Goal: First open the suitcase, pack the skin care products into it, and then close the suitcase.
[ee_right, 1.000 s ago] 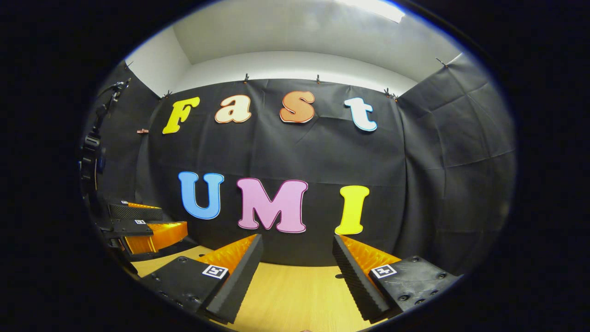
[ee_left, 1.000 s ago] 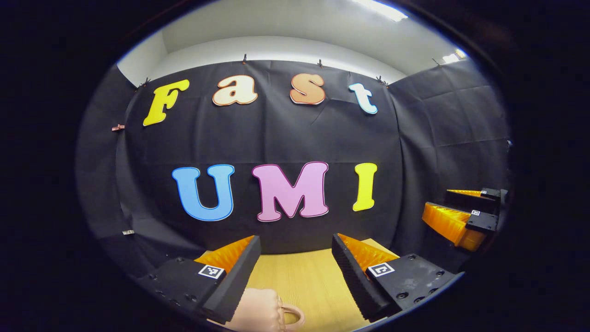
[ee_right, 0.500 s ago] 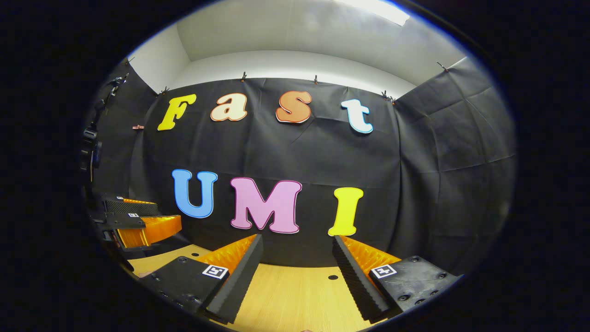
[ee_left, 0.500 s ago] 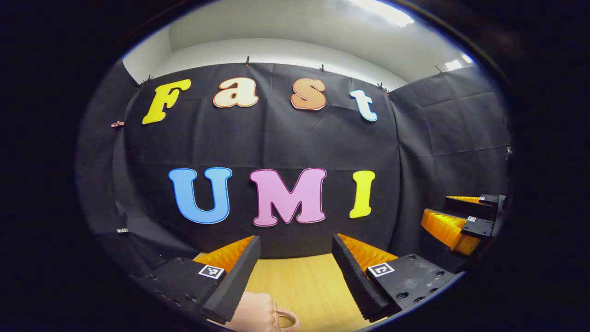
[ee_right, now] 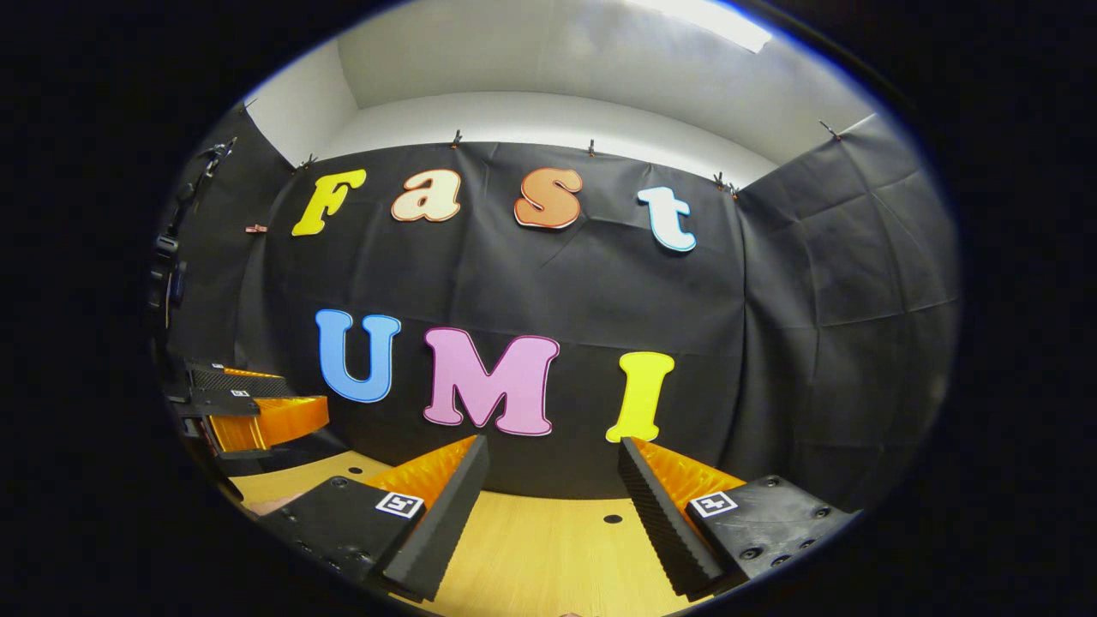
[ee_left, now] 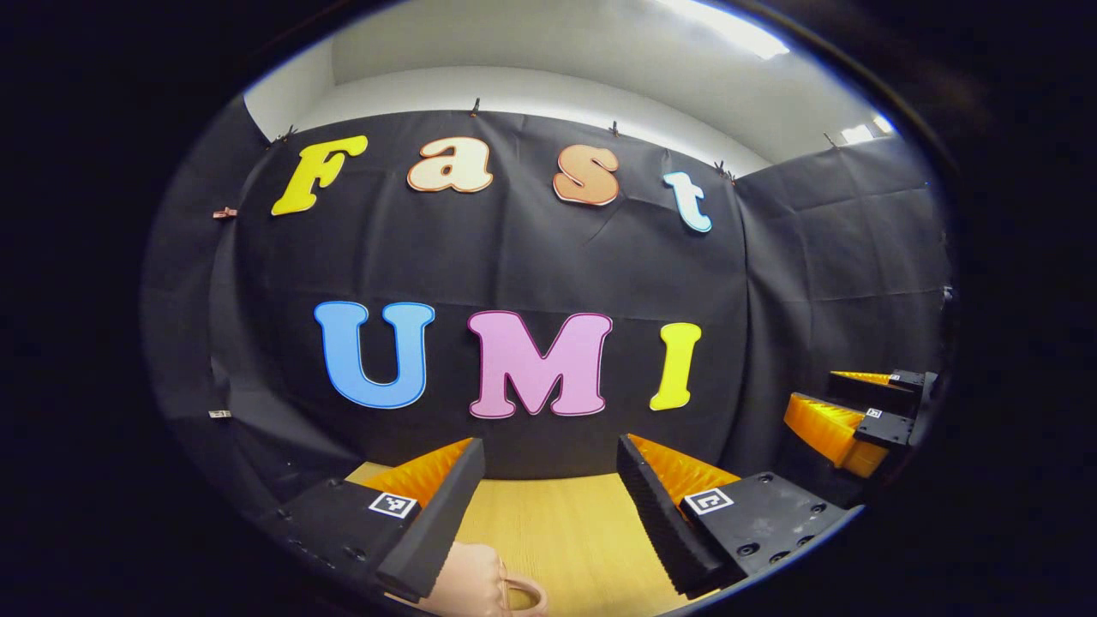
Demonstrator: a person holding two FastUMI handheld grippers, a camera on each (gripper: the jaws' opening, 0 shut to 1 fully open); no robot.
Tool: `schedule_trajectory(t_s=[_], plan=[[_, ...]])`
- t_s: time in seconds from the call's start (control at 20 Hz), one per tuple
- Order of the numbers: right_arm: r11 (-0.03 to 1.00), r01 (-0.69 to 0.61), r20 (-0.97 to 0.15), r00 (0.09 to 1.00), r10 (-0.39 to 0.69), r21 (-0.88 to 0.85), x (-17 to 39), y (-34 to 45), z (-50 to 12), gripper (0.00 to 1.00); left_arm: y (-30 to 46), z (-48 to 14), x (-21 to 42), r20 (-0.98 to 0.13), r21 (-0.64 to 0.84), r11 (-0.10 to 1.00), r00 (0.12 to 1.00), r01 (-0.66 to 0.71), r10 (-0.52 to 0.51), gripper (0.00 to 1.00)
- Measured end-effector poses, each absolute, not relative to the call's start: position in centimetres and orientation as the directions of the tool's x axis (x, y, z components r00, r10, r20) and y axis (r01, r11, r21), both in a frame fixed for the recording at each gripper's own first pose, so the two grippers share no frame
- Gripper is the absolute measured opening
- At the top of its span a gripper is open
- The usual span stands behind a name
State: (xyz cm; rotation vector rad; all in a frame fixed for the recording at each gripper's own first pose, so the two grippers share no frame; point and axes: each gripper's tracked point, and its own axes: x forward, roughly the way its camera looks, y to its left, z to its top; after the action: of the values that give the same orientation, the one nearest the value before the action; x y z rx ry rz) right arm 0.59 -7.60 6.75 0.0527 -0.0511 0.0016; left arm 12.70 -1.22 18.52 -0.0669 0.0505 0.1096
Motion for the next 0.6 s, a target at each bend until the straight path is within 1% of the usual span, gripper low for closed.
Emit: schedule_trajectory(t_s=[0.25,0.6], plan=[[0.999,0.029,0.048,0.998,-0.031,0.039,0.2,-8.7,6.5,0.94,-1.5,19.1,13.1,-0.018,-0.078,0.992,0.995,-0.100,0.098,0.97],[0.992,0.122,0.061,0.991,-0.120,-0.028,-1.7,-12.0,6.7,0.95,-5.2,19.8,15.1,-0.005,-0.083,0.997,1.000,0.001,-0.001,0.97]])
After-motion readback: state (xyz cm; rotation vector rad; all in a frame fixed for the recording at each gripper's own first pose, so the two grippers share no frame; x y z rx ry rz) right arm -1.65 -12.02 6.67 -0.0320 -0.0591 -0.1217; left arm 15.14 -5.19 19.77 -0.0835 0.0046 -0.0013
